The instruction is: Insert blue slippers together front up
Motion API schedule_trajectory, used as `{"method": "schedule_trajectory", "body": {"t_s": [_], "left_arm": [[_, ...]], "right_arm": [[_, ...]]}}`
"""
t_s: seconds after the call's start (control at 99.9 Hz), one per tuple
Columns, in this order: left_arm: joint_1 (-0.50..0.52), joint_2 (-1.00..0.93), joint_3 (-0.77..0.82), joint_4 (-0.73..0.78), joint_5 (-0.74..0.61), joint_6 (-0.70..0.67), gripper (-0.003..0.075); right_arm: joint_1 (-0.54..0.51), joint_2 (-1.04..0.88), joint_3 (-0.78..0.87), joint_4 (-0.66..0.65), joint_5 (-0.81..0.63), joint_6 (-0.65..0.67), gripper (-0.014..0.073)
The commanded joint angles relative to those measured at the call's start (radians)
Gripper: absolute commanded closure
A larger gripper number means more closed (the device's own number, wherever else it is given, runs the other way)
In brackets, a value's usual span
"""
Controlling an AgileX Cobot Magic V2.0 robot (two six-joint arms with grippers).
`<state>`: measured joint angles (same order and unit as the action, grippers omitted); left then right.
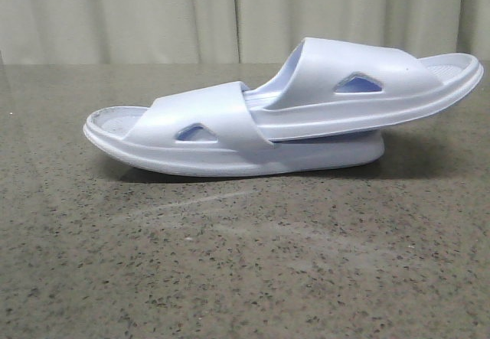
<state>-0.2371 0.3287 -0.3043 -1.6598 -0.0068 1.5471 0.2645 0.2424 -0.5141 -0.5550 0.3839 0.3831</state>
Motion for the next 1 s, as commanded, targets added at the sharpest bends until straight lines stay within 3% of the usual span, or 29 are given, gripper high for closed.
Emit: {"method": "schedule_trajectory", "body": {"t_s": [0.0,0.21,0.521,0.611,0.851,0.921,0.991], "left_arm": [[-0.005,-0.009,0.014,-0.039,0.007,-0.002,0.0274],[-0.005,-0.01,0.045,-0.044,0.007,-0.002,0.0274],[-0.005,-0.01,0.045,-0.044,0.007,-0.002,0.03],[-0.005,-0.01,0.045,-0.044,0.007,-0.002,0.037],[-0.005,-0.01,0.045,-0.044,0.007,-0.002,0.0625],[-0.005,-0.01,0.045,-0.044,0.007,-0.002,0.0703],[-0.005,-0.01,0.045,-0.044,0.007,-0.002,0.0704]], "right_arm": [[-0.009,-0.056,0.002,-0.026,0.008,0.002,0.013],[-0.009,-0.198,0.094,-0.017,0.118,0.004,0.013],[-0.009,-0.222,0.117,-0.023,0.007,0.004,0.0138],[-0.009,-0.222,0.117,-0.025,-0.026,0.004,0.0235],[-0.009,-0.222,0.117,-0.027,-0.028,0.004,0.068],[-0.009,-0.222,0.117,-0.027,-0.028,0.004,0.0701],[-0.009,-0.222,0.117,-0.027,-0.026,0.004,0.0701]]}}
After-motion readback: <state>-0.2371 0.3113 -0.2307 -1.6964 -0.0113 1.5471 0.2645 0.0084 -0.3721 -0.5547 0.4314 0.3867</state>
